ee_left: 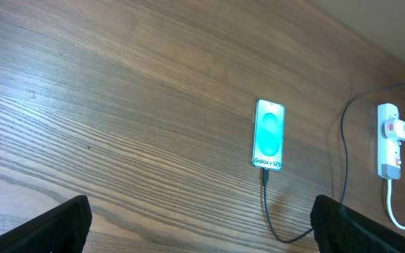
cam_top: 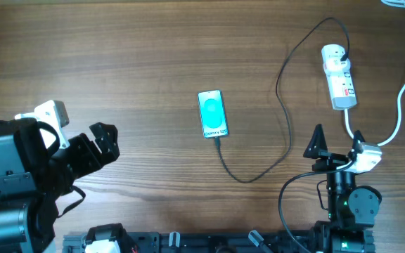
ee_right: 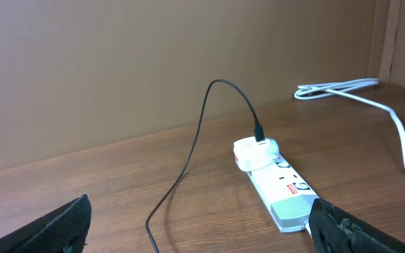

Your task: Plug charger to phone and switch on socket

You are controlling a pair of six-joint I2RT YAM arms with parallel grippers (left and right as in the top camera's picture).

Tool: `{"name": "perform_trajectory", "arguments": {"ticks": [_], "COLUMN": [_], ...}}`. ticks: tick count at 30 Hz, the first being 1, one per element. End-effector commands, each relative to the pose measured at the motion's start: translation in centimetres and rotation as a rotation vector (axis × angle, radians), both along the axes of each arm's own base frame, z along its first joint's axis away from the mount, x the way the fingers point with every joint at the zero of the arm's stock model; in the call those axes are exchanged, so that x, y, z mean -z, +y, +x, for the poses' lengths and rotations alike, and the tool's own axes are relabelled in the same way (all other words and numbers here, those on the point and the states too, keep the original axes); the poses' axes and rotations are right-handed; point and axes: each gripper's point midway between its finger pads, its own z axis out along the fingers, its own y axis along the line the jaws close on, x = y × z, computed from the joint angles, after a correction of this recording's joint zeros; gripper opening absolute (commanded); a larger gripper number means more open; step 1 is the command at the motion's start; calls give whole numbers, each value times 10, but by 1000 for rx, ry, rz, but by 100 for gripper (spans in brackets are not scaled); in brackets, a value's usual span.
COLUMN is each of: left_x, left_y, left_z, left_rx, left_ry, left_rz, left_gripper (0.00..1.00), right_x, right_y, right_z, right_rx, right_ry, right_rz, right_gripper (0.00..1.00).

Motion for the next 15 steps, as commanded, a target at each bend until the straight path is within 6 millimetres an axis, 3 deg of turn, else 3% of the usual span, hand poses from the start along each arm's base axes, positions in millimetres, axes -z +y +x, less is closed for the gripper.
{"name": "perform_trajectory", "arguments": {"ticks": [1,15], "left_x": [1,1], "left_y": [3,3], "left_z": [0,0], "left_rx": [-10,-10], "left_ry": [3,3], "left_rz": [6,6], "left_gripper": [100,100], "right_x": [-3,-2], "right_y": [3,6], "right_z": [-1,0], "right_rx": [-17,-35], "right_ry": [-5,-2], "right_rz": [-106,-127], "right_gripper": [100,100]}}
